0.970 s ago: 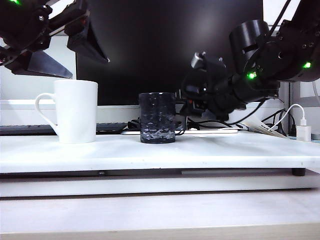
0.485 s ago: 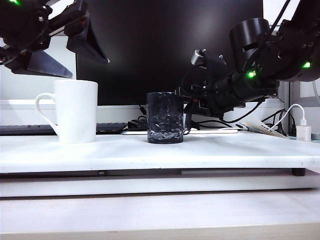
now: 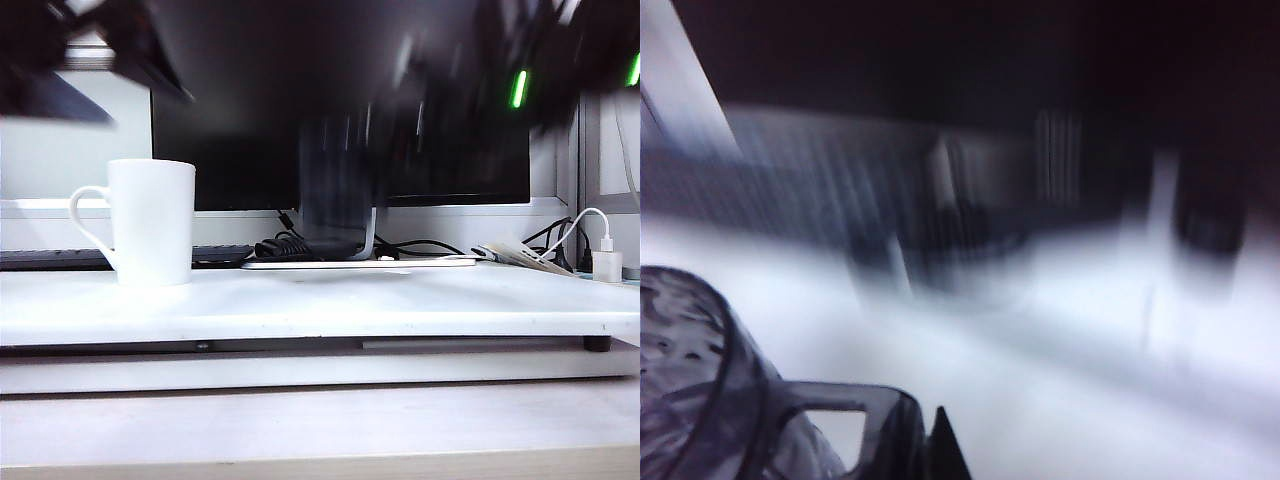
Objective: Carefully pick up the black cup and pour some water from the black cup into the white cup.
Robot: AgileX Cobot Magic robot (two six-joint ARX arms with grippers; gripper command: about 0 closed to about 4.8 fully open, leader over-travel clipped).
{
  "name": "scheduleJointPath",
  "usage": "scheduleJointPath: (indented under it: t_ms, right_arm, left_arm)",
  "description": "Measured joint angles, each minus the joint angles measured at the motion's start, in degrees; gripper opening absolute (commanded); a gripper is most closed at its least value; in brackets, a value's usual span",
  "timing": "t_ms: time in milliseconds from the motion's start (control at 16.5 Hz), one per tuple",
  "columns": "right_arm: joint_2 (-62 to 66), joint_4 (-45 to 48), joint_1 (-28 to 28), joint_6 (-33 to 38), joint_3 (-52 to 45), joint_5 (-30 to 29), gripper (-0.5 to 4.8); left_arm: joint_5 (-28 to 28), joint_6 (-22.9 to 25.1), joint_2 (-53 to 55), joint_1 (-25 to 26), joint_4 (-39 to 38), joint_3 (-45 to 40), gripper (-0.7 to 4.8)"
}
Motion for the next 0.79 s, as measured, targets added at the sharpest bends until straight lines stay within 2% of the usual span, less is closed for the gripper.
scheduleJointPath:
  t_ms: [121,303,364,424,606,667,788]
  right_arm:
    - [-6.45,-7.87,0.00,0.17,5.03,-0.24,-0.02]
    - [-9.46,-19.71,0.42,-0.26,14.36,-0.24,-0.02]
    - [-8.68,-24.13,0.76,-0.44,21.64,-0.37,-0.02]
    - [-7.19,-25.75,1.51,-0.59,26.62,-0.35,-0.02]
    - [0.39,-28.70,3.34,-2.84,39.30,-1.51,-0.02]
    - [5.09,-31.45,3.69,-3.04,42.84,-2.29,-0.02]
    - [10.08,-35.87,5.31,-4.87,44.19,-2.71,-0.02]
  left_arm:
    - [0.24,1.92,-3.39,4.11,-0.39,0.48,4.79]
    - [0.85,4.00,-5.90,8.76,-6.40,5.64,4.79]
    - [5.64,3.80,-5.73,11.91,-9.25,9.20,4.79]
    - [7.32,3.61,-5.35,12.90,-9.79,11.37,4.79]
    - [10.32,3.72,-2.67,12.70,-8.39,15.65,4.79]
    - [13.11,3.34,0.55,12.57,-9.94,15.47,4.79]
    - [14.75,2.56,4.28,12.07,-14.69,15.39,4.79]
